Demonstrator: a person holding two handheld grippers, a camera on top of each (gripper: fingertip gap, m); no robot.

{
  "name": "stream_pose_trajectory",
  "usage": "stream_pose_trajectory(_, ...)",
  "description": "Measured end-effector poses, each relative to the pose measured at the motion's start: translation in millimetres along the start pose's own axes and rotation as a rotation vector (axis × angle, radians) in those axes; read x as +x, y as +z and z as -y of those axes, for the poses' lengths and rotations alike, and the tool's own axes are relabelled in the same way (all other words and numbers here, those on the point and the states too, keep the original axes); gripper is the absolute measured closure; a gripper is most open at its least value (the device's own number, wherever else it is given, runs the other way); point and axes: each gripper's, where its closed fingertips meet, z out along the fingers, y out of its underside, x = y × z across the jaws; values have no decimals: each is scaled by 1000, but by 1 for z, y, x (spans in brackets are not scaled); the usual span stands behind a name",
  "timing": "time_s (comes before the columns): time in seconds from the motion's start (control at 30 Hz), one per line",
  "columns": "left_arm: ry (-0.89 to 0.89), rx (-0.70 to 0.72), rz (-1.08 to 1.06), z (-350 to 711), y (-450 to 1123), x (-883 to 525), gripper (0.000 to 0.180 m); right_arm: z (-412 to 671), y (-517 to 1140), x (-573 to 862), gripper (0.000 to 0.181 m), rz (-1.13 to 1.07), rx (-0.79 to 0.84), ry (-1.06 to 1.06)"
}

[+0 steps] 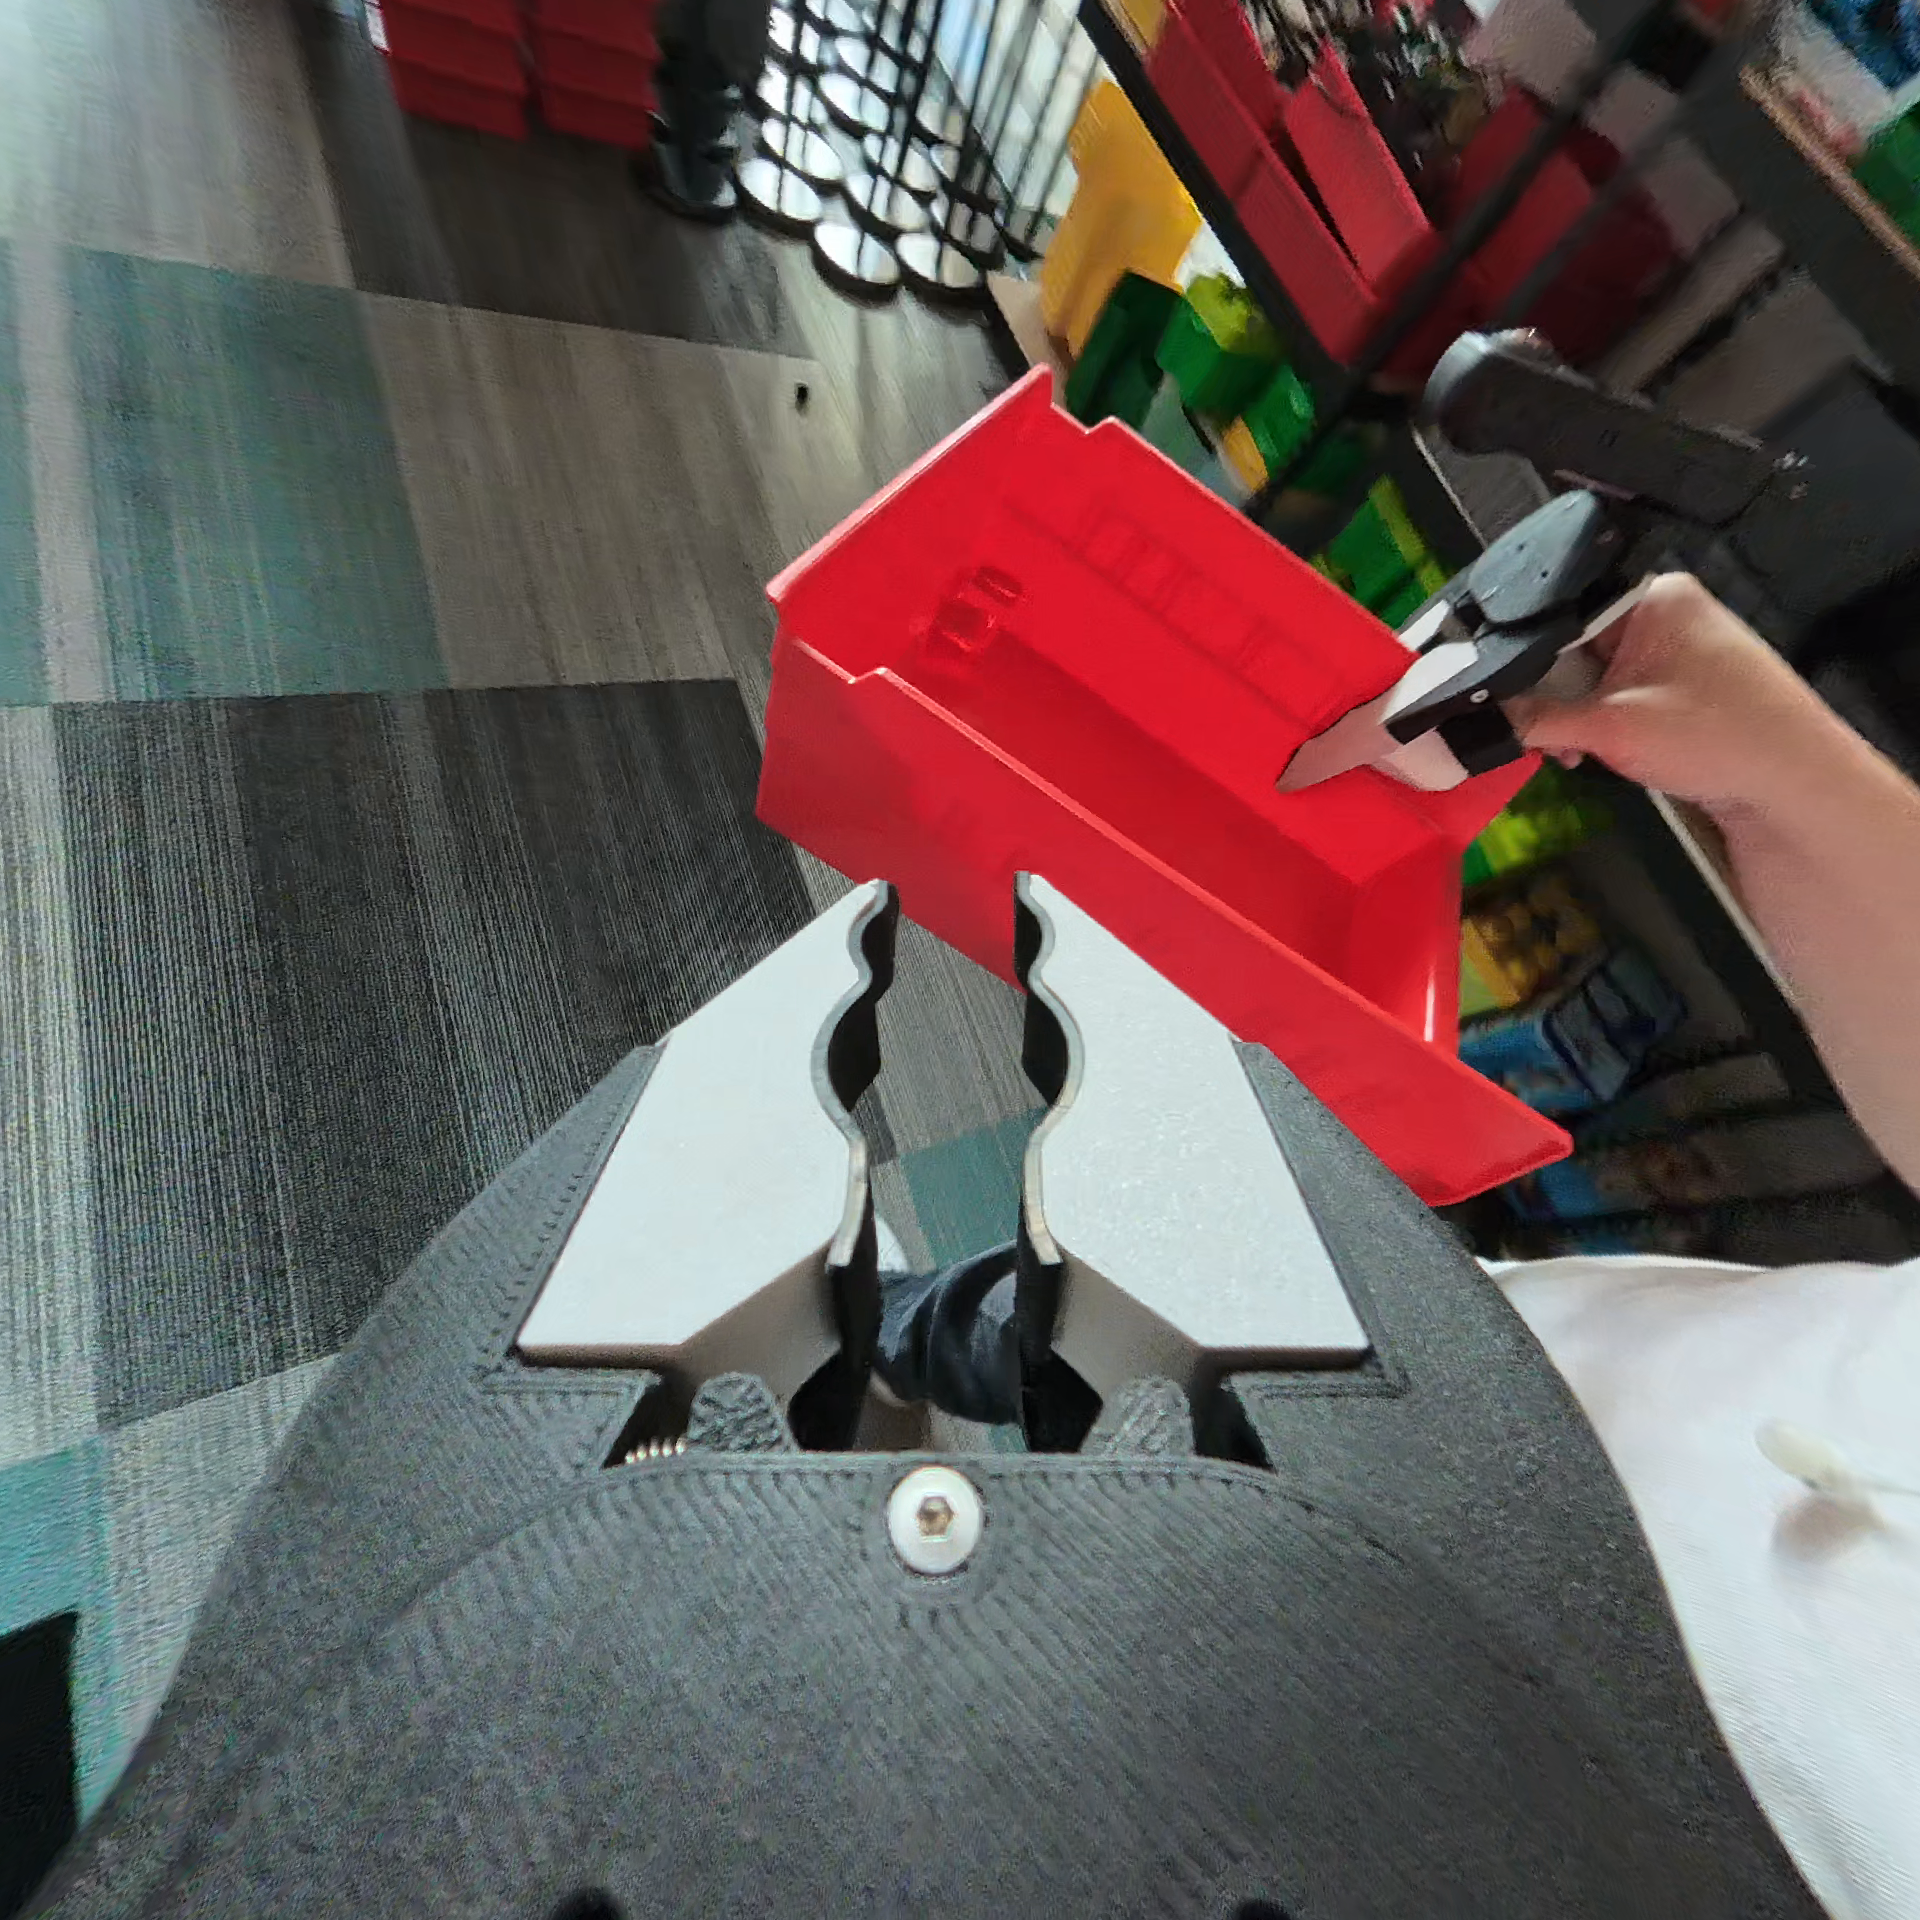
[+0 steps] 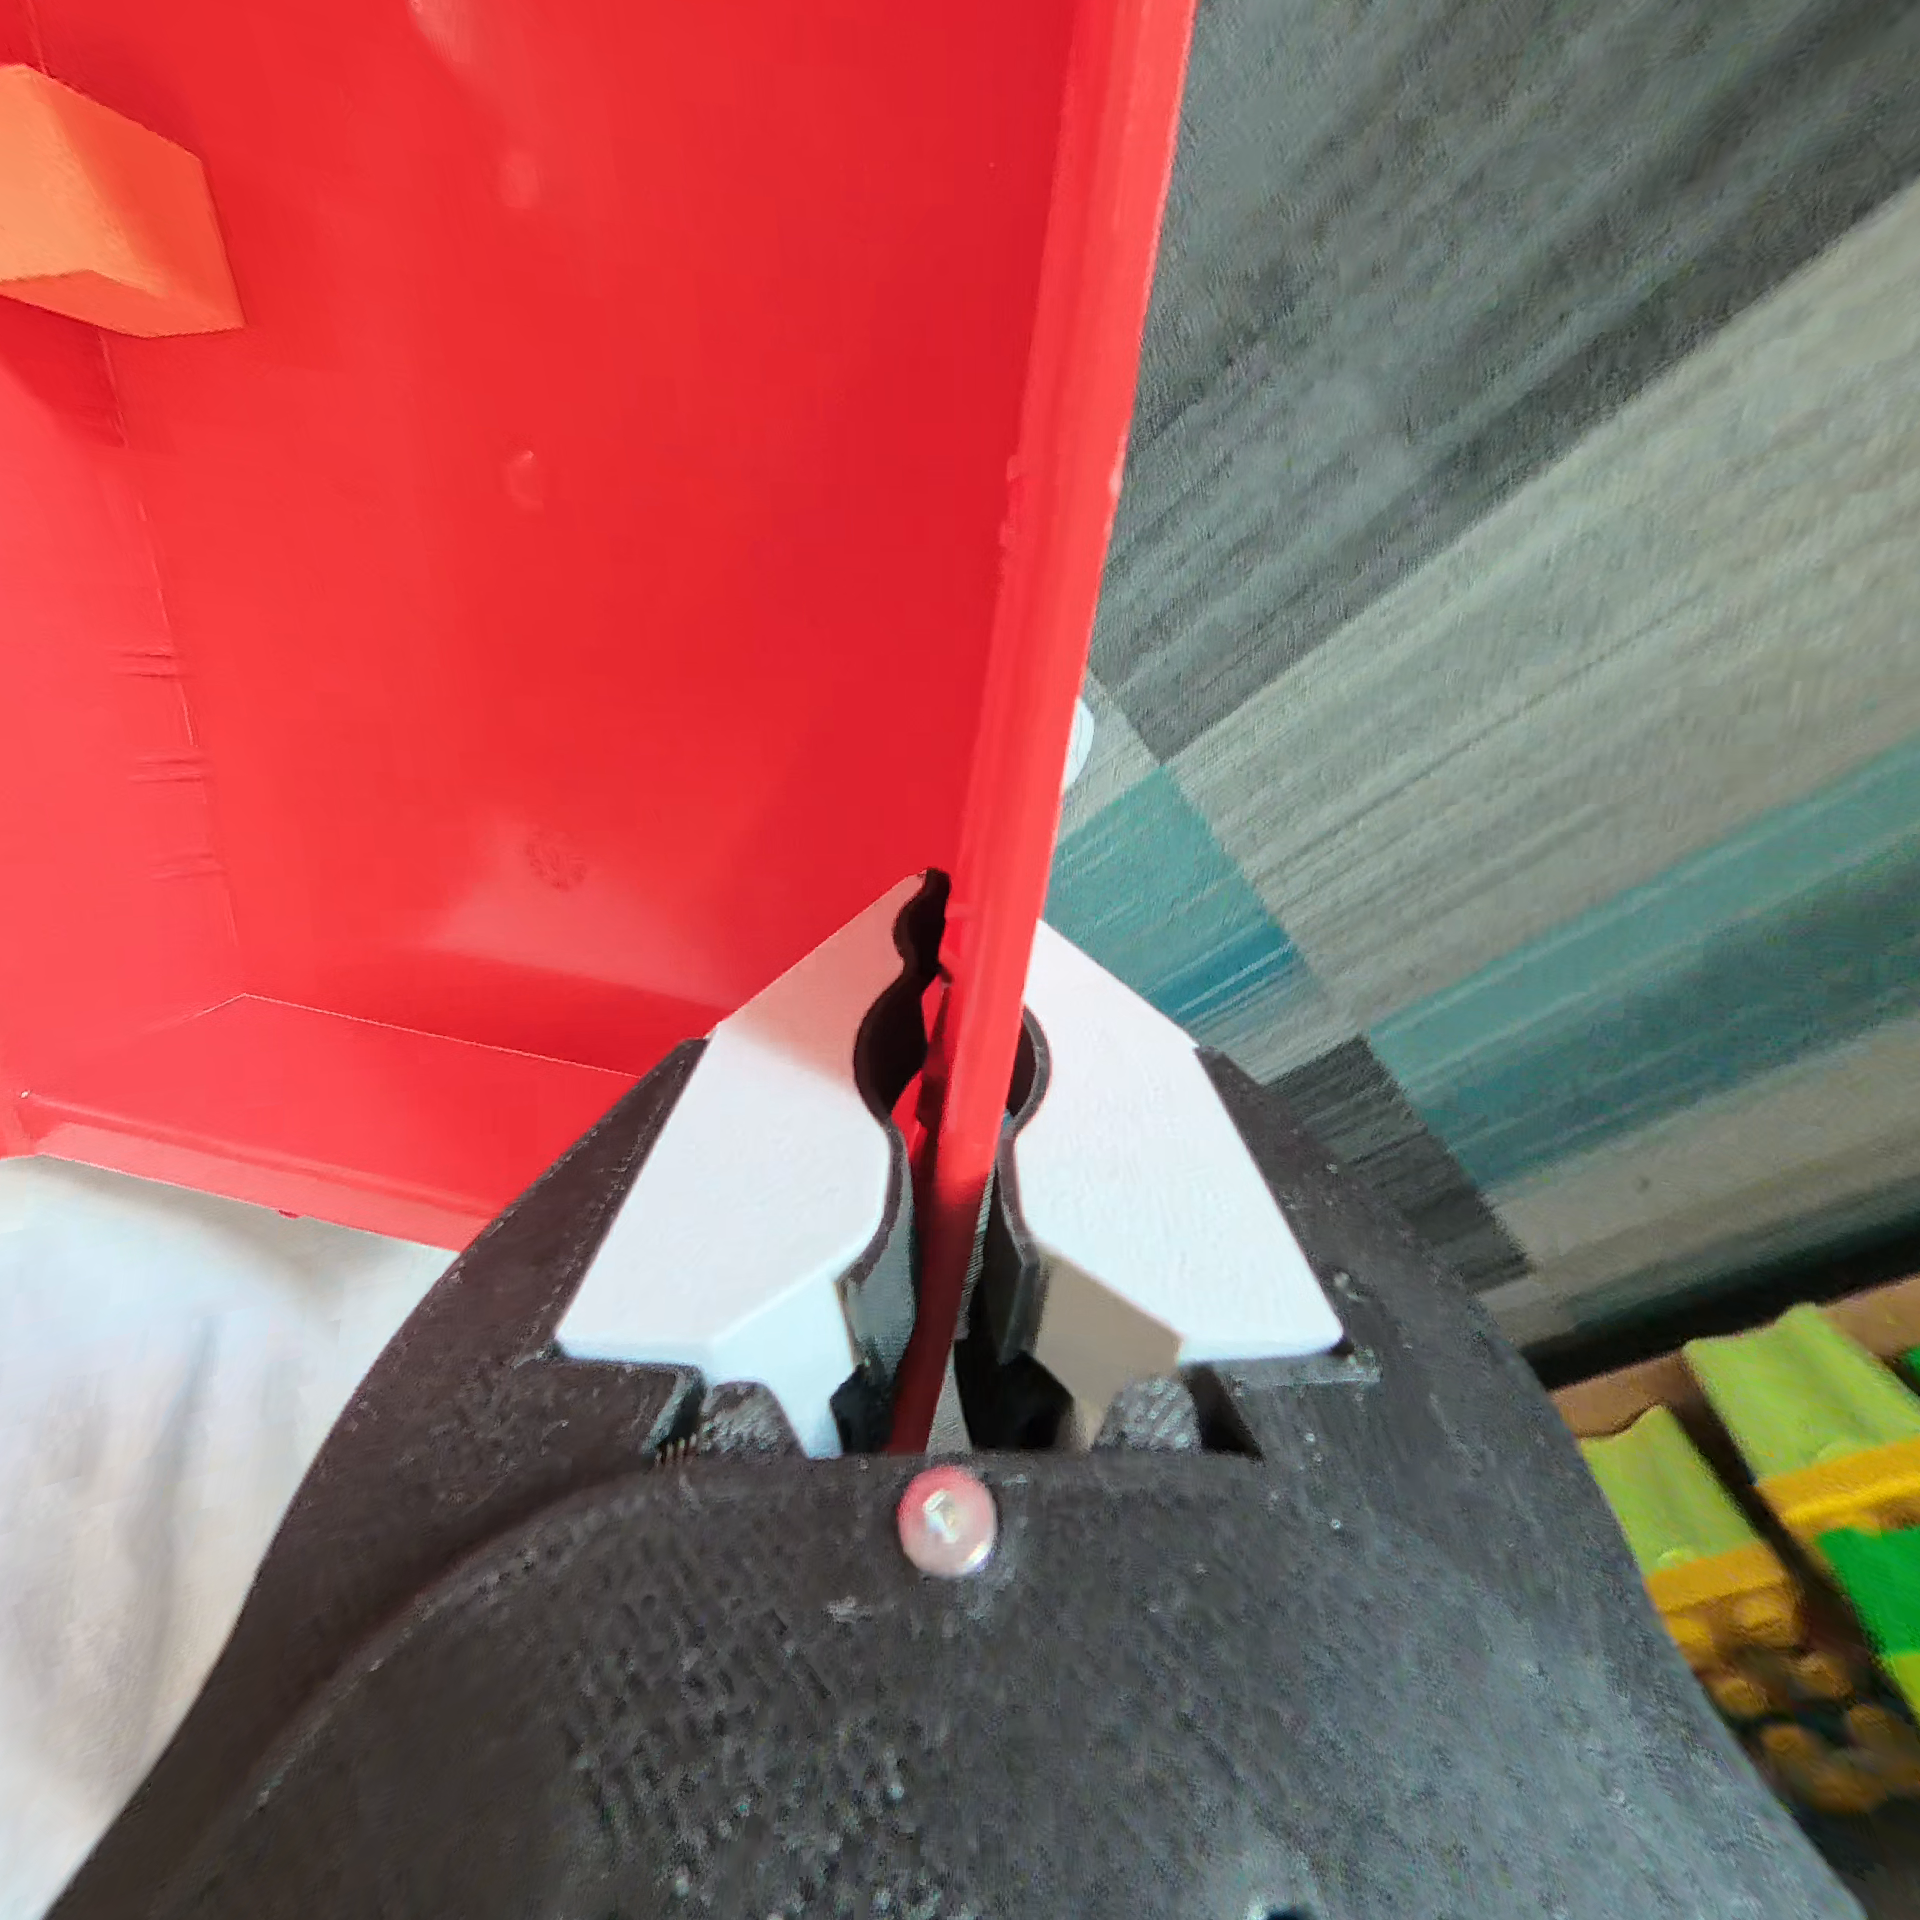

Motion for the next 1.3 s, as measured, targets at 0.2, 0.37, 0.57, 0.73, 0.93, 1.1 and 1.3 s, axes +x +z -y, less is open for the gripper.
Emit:
stream_pose_trajectory(0.2,-264,160,175,68,-34,-156,149,240,30,24,179,45,-89,-191)
stream_pose_trajectory(0.37,-307,324,325,123,-62,-301,148,430,71,41,179,24,-96,-294)
stream_pose_trajectory(0.57,-152,337,284,276,-28,-494,140,635,123,61,179,30,-82,-258)
stream_pose_trajectory(0.73,-27,302,139,448,28,-622,130,795,145,84,179,65,-77,-207)
stream_pose_trajectory(0.93,36,362,99,591,105,-802,122,1017,180,140,179,60,-62,-221)
stream_pose_trajectory(1.1,-150,329,155,651,151,-976,121,1215,204,195,179,31,-116,-246)
stream_pose_trajectory(1.3,-313,379,280,706,155,-1179,129,1452,233,248,180,44,-161,-292)
